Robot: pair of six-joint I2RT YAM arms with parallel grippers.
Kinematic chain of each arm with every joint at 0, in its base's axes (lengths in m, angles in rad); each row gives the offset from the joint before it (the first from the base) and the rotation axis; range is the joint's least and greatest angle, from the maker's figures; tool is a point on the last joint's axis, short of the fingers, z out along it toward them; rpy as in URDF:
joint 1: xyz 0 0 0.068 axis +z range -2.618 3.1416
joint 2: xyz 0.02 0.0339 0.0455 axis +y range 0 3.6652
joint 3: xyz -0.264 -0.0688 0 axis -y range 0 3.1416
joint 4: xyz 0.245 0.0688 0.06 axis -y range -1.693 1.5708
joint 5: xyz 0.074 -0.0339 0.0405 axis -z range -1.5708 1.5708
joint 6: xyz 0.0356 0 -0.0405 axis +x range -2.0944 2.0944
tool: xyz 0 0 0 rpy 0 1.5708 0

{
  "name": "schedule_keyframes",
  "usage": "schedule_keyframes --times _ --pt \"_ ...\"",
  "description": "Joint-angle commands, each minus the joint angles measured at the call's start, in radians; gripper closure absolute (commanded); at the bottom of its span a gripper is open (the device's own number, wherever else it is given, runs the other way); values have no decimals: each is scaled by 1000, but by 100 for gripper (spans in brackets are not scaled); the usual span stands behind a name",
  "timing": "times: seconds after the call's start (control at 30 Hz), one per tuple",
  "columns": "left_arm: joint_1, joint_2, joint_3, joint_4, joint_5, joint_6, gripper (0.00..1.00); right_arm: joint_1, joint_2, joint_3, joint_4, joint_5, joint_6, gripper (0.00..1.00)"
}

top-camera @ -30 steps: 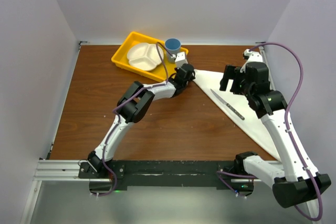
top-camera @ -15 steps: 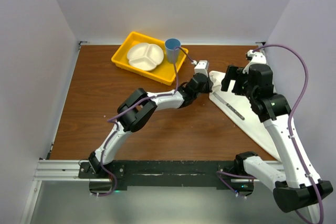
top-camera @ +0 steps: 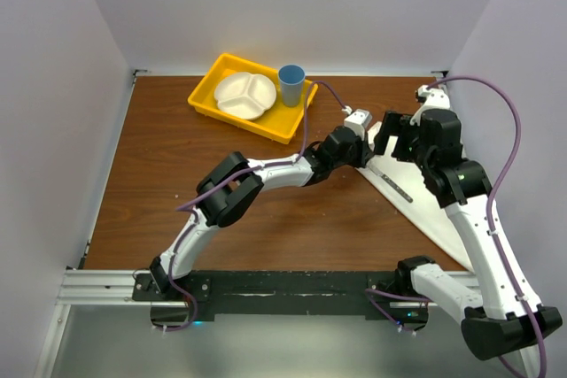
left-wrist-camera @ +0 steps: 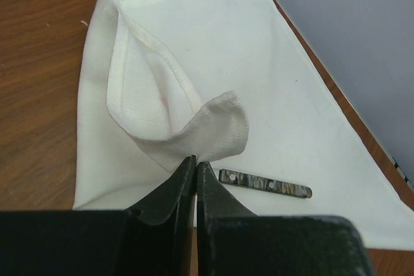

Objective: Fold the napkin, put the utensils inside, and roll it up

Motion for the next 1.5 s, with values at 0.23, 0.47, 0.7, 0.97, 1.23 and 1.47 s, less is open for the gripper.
schedule_keyframes --times 0.23,0.47,0.7,0.97,1.23,1.47 --pt "-9 20 83 -30 250 75 87 5 -20 -18 20 9 -17 2" --pt "-31 48 93 -33 274 64 85 5 -26 -37 28 12 -17 2" --pt "-42 79 103 -28 288 51 84 5 -27 -35 23 15 -17 2" --pt "-43 89 89 -17 291 38 83 5 -30 -44 31 17 -14 2" --pt "-43 31 68 25 432 -15 58 5 -4 -21 8 20 3 2" --pt "-8 -27 12 69 440 -117 74 6 8 29 -29 43 17 2"
